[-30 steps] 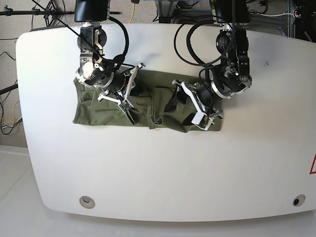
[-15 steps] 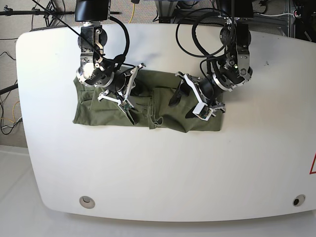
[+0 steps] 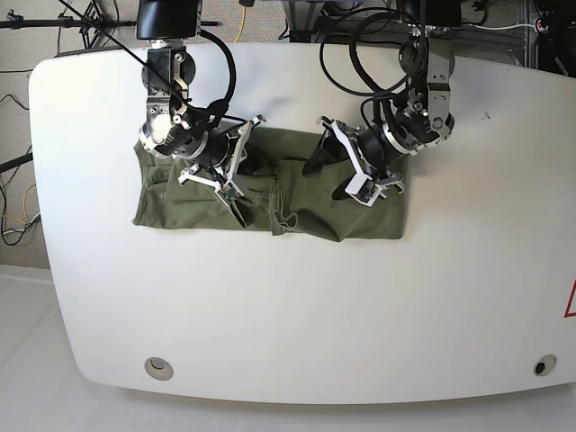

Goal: Fold the T-shirt properly
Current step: 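Release the strip end with the right gripper and move it to the folded end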

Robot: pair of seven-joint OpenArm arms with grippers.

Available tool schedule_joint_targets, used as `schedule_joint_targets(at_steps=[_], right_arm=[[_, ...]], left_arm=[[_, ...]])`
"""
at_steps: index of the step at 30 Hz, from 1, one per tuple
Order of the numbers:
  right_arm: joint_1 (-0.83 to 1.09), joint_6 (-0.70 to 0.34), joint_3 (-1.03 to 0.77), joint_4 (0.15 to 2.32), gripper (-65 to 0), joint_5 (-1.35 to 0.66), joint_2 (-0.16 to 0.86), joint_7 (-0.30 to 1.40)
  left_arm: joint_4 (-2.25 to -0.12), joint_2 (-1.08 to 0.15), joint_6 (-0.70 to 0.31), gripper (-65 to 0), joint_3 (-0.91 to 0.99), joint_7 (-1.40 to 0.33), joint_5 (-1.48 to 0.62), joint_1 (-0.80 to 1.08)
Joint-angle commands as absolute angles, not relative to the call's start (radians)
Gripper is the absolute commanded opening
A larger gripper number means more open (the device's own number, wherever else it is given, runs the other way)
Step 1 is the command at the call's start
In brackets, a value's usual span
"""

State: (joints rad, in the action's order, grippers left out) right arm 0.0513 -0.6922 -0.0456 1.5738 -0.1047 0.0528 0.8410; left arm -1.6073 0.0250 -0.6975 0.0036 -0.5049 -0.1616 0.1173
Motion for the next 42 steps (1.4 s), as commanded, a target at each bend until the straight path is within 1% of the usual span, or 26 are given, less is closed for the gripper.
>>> schedule_joint_targets(at_steps=[1,8,12,14,16,18,20,22,24,26,32,36,42], right_arm=[[0.051,-0.698,-0.041,1.569,-65.0,-0.086,0.053,0.879],[0.051,-0.698,-0.041,1.569,-65.0,-0.088,0.052,0.878],[0.052,-0.698,-0.041,1.57,-65.0,-0.084,0.052,0.876],[0.051,-0.698,-0.041,1.57,-65.0,-0.084,0.051,0.876],[0.052,-0.698,-0.04,1.569,-65.0,-0.083,0.05,0.877],[0.053,-0.698,-0.041,1.569,-65.0,-0.081,0.049,0.879],[0.054,-0.698,-0.041,1.56,-65.0,-0.072,0.048,0.882],[0.053,-0.698,-0.041,1.56,-65.0,-0.067,0.048,0.885],[0.054,-0.698,-0.042,1.558,-65.0,-0.063,0.048,0.886],[0.054,-0.698,-0.041,1.557,-65.0,-0.056,0.046,0.887],[0.058,-0.698,-0.044,1.561,-65.0,-0.052,0.046,0.896],[0.059,-0.698,-0.046,1.561,-65.0,-0.047,0.045,0.896],[0.062,-0.698,-0.048,1.55,-64.9,-0.042,0.05,0.913]], left_arm=[[-1.629,0.012,-0.698,-25.7,0.012,-0.486,-0.192,0.092],[-1.618,-0.006,-0.698,-25.6,0.012,-0.504,-0.212,0.083],[-1.622,-0.016,-0.698,-27.3,0.011,-0.474,-0.193,0.087],[-1.62,-0.019,-0.698,-29.4,0.012,-0.459,-0.189,0.086],[-1.619,-0.023,-0.698,-33.1,0.013,-0.444,-0.188,0.086],[-1.617,-0.03,-0.698,-38.6,0.016,-0.437,-0.183,0.087],[-1.612,-0.055,-0.698,-56.9,0.025,-0.432,-0.187,0.093],[-1.603,-0.063,-0.698,-60.8,0.029,-0.428,-0.18,0.092],[-1.589,-0.068,-0.698,-62.8,0.03,-0.414,-0.175,0.092],[-1.57,-0.075,-0.698,-63.5,0.03,-0.395,-0.166,0.094],[-1.482,-0.087,-0.698,-63.0,0.028,-0.314,-0.133,0.095],[-1.442,-0.088,-0.698,-59.9,0.028,-0.279,-0.118,0.097],[-1.434,-0.085,-0.698,-56.4,0.034,-0.279,-0.094,0.096]])
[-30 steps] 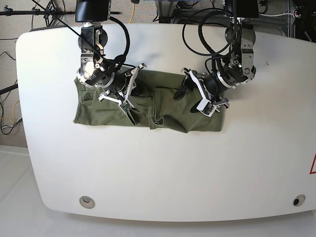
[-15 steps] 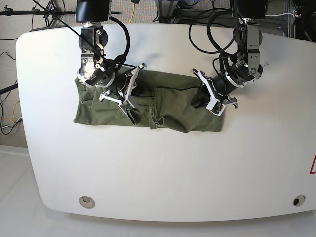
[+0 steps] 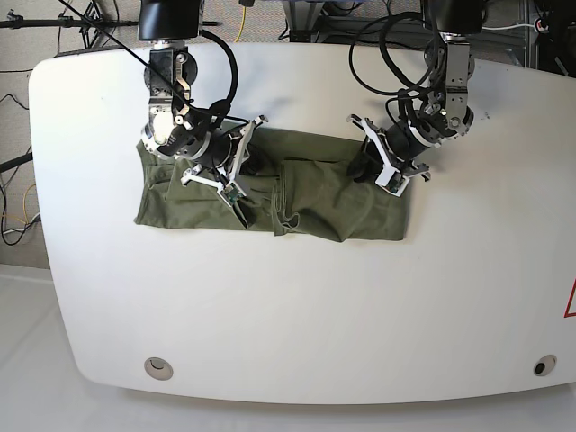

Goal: Fold the T-shirt properly
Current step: 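Release the strip end with the right gripper and move it to the folded end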

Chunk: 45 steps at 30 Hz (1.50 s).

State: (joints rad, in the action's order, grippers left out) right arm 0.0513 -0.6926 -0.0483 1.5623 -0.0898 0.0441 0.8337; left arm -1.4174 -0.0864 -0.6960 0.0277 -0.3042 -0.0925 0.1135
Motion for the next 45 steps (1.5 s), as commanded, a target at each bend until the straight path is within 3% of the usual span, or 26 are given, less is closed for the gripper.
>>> schedule_joint_targets(at_steps=[1,10,26,34,42,45], right_arm=[[0.062,-0.698,-0.048,1.549,-64.9,-0.042,0.051,0.915],[0.062,-0.698,-0.051,1.551,-65.0,-0.046,0.052,0.938],[0.068,-0.698,-0.043,1.555,-64.8,-0.062,0.052,0.924],[0.069,-0.698,-0.089,1.642,-64.1,-0.062,0.054,0.94],[0.084,-0.698,-0.233,1.836,-56.0,-0.071,0.021,0.956],[0.085,-0.698,-0.349,1.934,-46.9,-0.067,-0.026,1.0]], left_arm=[[-1.435,-0.084,-0.698,-56.6,0.034,-0.281,-0.092,0.095],[-1.448,-0.077,-0.698,-59.5,0.046,-0.299,-0.093,0.092],[-1.417,-0.058,-0.698,-59.3,0.147,-0.286,-0.133,0.099],[-1.377,-0.063,-0.698,-58.6,0.111,-0.264,-0.106,0.103],[-1.357,-0.068,-0.698,-58.0,0.102,-0.238,-0.077,0.126],[-1.374,-0.065,-0.698,-57.3,0.095,-0.249,-0.068,0.138]])
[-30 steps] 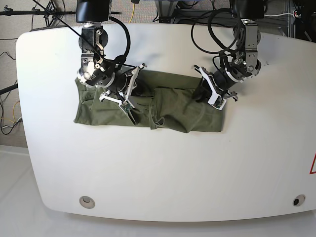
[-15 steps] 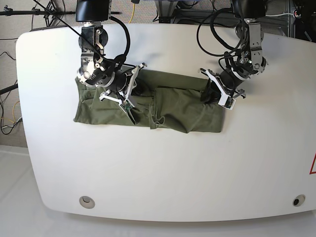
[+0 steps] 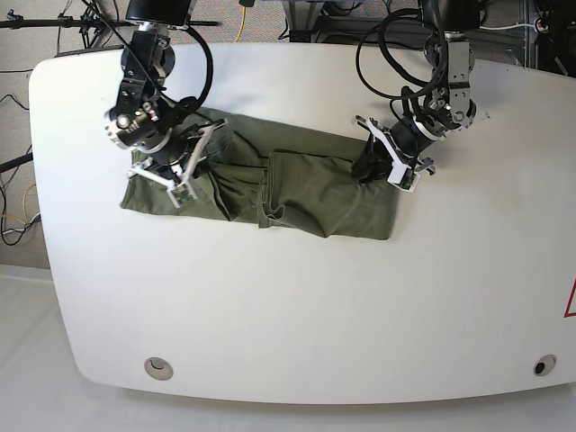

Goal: Fold the T-shirt properly
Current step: 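Release the strip end with the right gripper and move it to the folded end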

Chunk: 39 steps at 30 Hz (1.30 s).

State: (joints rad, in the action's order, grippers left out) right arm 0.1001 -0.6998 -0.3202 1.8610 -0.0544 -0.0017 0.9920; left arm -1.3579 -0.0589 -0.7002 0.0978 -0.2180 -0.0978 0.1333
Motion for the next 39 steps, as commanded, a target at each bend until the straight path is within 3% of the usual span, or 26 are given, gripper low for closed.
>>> schedule_joint_targets(at_steps=[1,7,27,31,39], right_arm=[[0.084,-0.698,-0.367,1.948,-45.3,-0.066,-0.033,1.004],[0.08,-0.698,-0.432,1.977,-40.7,-0.065,-0.048,1.017],[0.093,-0.698,-0.509,1.998,-41.0,-0.304,-0.027,1.121],[0.086,-0.698,-0.565,1.994,-37.7,-0.327,-0.033,1.123],[0.069,-0.698,-0.704,1.976,-19.8,-0.364,-0.036,1.147]], left_arm=[[-1.376,-0.065,-0.698,-57.3,0.094,-0.25,-0.066,0.139],[-1.38,-0.068,-0.698,-57.3,0.093,-0.252,-0.065,0.144],[-1.301,-0.074,-0.698,-58.6,0.108,-0.251,-0.066,0.108],[-1.314,-0.074,-0.698,-58.3,0.109,-0.243,-0.067,0.106],[-1.318,-0.076,-0.698,-58.3,0.107,-0.235,-0.065,0.097]])
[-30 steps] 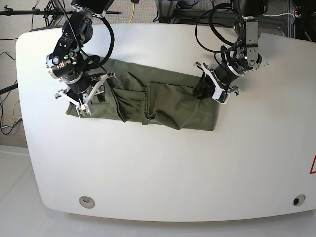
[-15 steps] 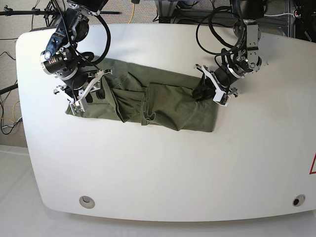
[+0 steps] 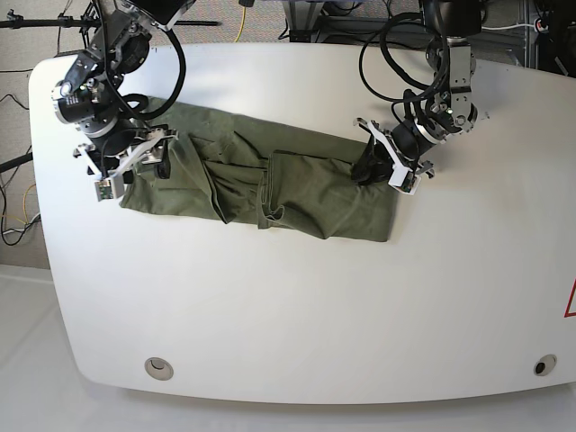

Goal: Fold the T-shirt properly
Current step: 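Release the strip end with the right gripper and move it to the folded end, then grasp the folded end of the olive shirt with the right gripper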

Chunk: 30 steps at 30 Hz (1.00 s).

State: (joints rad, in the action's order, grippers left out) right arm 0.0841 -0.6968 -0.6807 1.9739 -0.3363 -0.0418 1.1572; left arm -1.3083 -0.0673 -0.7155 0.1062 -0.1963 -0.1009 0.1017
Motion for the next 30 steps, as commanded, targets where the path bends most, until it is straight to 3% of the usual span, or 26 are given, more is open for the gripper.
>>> schedule_joint_targets(at_steps=[1,4,14,30], right_arm=[[0.067,-0.698,-0.734,1.955,-17.0,-0.363,-0.036,1.154],[0.063,-0.698,-0.794,1.901,-12.6,-0.368,-0.034,1.165],[0.064,-0.698,-0.904,1.695,-7.7,-0.432,0.007,1.179],[0.082,-0.698,-0.943,1.487,-12.1,-0.456,0.046,1.153]], left_arm=[[-1.314,-0.075,-0.698,-58.4,0.106,-0.231,-0.069,0.098],[-1.309,-0.075,-0.698,-58.5,0.104,-0.229,-0.073,0.098],[-1.29,-0.076,-0.698,-58.8,0.107,-0.241,-0.072,0.089],[-1.286,-0.08,-0.698,-58.4,0.105,-0.247,-0.073,0.099]])
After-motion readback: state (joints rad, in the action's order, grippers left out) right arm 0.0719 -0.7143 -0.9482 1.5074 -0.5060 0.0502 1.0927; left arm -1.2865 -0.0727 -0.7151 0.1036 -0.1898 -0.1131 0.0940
